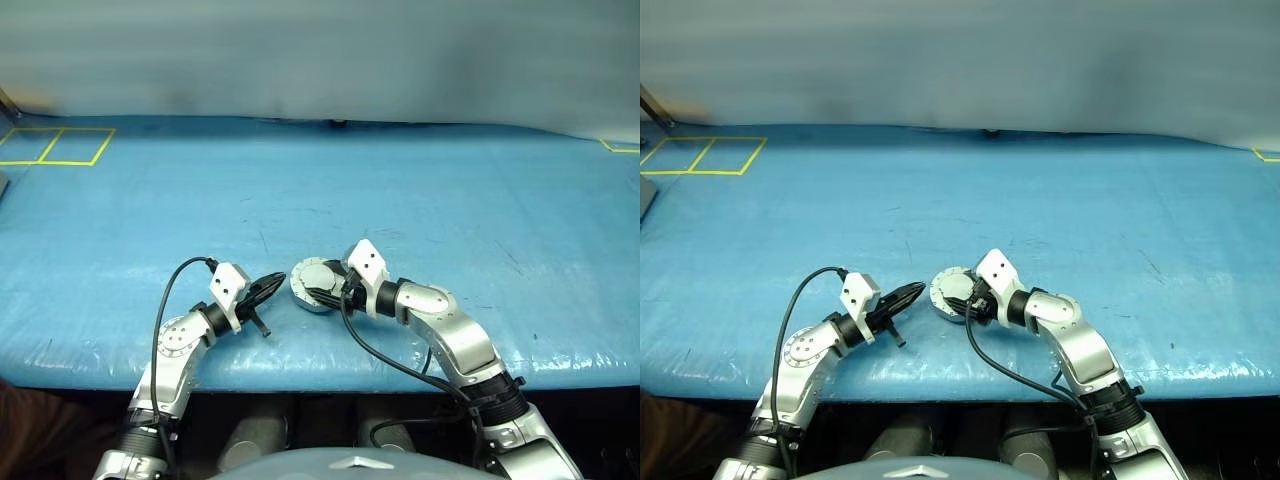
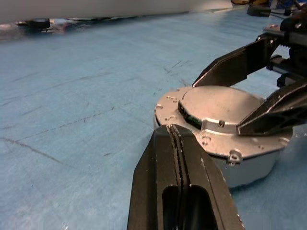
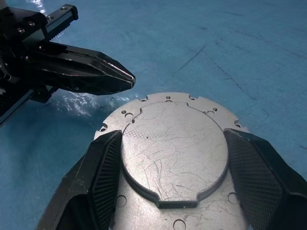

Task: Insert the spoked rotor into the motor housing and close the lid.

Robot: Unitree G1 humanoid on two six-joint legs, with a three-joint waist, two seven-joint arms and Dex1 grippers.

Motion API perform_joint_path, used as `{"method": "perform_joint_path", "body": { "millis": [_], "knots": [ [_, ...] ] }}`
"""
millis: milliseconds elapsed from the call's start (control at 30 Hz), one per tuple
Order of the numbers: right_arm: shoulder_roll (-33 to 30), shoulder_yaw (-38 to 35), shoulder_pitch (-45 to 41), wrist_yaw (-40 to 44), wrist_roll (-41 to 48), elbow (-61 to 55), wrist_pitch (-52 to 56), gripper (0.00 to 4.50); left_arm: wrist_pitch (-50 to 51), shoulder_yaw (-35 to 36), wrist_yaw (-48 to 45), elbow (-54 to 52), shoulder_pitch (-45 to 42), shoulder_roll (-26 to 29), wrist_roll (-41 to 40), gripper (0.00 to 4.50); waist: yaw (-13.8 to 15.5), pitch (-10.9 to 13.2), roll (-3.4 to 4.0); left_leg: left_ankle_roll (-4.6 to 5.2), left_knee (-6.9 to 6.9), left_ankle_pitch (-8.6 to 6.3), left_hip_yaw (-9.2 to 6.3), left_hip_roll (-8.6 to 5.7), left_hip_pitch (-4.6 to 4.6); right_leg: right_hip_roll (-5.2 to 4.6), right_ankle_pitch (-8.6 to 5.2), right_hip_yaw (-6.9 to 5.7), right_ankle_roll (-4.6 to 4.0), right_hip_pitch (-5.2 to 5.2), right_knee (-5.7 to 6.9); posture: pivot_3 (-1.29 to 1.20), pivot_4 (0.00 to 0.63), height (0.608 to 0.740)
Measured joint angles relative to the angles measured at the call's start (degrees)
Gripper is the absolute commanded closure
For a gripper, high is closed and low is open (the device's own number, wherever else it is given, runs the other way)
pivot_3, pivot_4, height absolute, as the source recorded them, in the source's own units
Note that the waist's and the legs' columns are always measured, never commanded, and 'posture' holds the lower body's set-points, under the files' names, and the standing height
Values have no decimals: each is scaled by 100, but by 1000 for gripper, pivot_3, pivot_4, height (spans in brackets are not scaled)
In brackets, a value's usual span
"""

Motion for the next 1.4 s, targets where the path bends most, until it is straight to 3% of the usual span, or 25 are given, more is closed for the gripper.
{"method": "perform_joint_path", "body": {
  "millis": [867,1400],
  "knots": [
    [-5,20,25,-80,-87,-79,13,1516,34,-274,4,371,-208,-42,401,4500,24,1,0,0,-1,0,0,-1,-2,-3,-3,-1,-2,0,-2,0,150,740],
    [-410,21,-130,205,-1,-326,170,1516,34,-325,-68,371,-145,-44,396,4500,39,16,2,5,-7,-4,-5,-6,-24,-10,5,-10,14,-20,-9,0,150,740]
  ]
}}
